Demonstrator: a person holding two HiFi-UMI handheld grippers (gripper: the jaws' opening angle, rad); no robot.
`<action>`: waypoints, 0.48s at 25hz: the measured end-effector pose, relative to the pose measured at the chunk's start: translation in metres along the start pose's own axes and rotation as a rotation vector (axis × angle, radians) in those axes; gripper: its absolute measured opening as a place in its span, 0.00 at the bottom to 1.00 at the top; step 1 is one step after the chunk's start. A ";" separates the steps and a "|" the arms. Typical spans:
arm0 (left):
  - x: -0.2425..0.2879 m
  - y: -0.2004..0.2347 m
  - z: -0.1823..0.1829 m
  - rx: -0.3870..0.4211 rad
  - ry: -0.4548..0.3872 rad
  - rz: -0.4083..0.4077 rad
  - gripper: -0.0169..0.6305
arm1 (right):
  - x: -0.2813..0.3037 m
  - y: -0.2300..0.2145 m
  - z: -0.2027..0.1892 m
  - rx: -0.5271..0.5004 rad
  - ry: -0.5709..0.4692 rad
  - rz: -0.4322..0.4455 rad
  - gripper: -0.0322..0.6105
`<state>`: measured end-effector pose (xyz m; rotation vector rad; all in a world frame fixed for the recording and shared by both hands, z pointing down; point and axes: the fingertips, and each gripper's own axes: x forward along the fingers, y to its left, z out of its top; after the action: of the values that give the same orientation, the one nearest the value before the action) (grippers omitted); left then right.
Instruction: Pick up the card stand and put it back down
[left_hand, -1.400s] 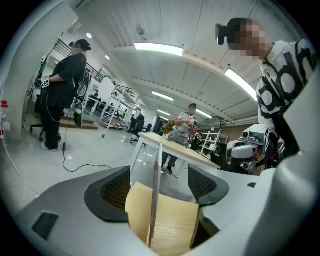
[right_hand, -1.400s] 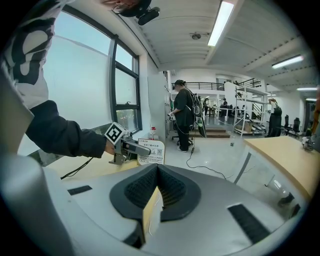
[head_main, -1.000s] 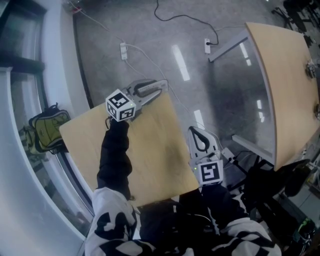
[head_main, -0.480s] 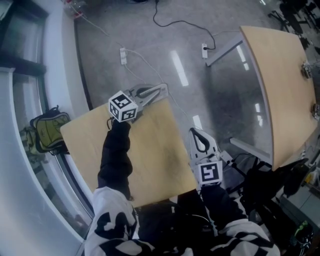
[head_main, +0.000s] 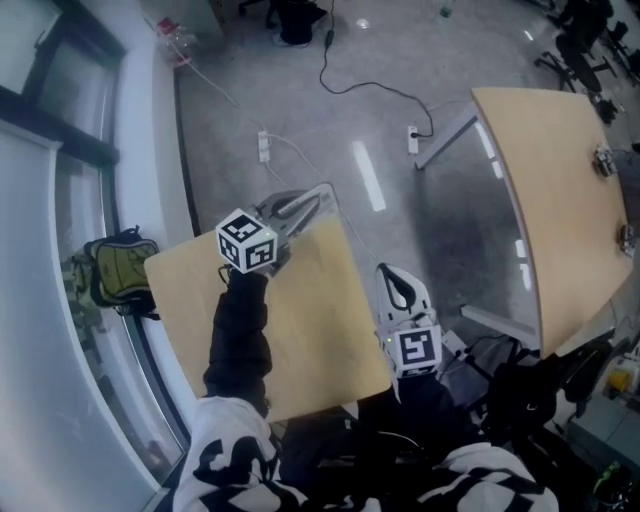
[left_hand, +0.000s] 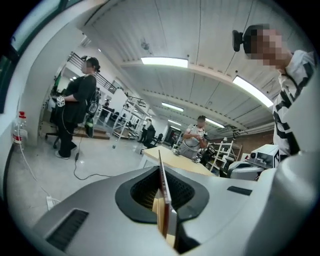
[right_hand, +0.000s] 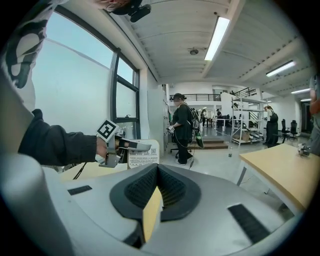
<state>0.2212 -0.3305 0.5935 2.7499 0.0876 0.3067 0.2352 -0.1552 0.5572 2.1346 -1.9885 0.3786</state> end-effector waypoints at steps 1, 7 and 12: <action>-0.007 -0.008 0.010 0.006 -0.014 0.025 0.05 | -0.002 0.000 0.007 -0.005 -0.014 0.002 0.07; -0.053 -0.064 0.056 0.048 -0.087 0.159 0.05 | -0.013 0.013 0.043 -0.031 -0.061 0.039 0.07; -0.092 -0.095 0.064 0.070 -0.101 0.310 0.05 | -0.020 0.026 0.069 -0.004 -0.078 0.059 0.07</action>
<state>0.1438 -0.2744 0.4821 2.8392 -0.3636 0.2493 0.2112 -0.1598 0.4841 2.1229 -2.0969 0.3044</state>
